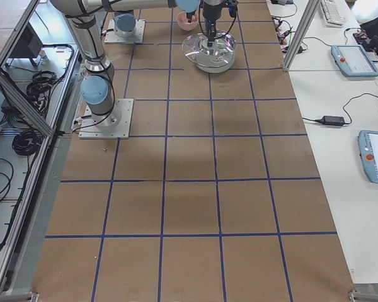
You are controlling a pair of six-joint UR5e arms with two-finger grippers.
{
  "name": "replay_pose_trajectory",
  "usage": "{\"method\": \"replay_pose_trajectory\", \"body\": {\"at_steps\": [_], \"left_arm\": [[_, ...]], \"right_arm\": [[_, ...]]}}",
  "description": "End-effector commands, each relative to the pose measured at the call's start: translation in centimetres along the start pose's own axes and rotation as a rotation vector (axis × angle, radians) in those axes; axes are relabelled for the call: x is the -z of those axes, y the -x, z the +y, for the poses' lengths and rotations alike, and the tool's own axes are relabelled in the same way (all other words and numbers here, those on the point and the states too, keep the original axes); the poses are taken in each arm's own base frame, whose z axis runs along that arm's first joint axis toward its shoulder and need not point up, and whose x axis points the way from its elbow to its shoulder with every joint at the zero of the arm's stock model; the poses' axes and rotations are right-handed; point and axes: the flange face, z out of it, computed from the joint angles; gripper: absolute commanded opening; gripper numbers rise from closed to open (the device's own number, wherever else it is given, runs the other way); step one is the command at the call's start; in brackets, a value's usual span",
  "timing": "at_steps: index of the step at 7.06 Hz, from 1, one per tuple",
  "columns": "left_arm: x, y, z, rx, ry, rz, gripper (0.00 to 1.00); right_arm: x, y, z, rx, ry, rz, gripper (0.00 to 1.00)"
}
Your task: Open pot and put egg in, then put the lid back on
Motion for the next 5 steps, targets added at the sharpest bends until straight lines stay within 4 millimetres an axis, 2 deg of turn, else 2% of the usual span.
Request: {"method": "replay_pose_trajectory", "body": {"at_steps": [1, 2, 3, 4, 5], "left_arm": [[6.9, -0.1, -2.6, 0.104, -0.031, 0.081, 0.2], [11.1, -1.6, -5.0, 0.158, -0.039, 0.074, 0.2], [14.5, -4.2, -7.2, 0.222, -0.07, 0.055, 0.2], [16.0, -8.2, -8.8, 0.285, -0.093, 0.049, 0.2], [16.6, -11.6, -10.2, 0.301, -0.112, 0.05, 0.2]], "right_arm": [[0.0, 0.0, 0.1, -0.003, -0.001, -0.001, 0.07], [0.0, 0.0, 0.0, -0.002, 0.001, 0.0, 0.07], [0.0, 0.0, 0.0, -0.003, 0.001, -0.001, 0.07], [0.0, 0.0, 0.0, -0.003, 0.001, -0.001, 0.07], [0.0, 0.1, 0.0, -0.002, 0.001, -0.001, 0.07]]}}
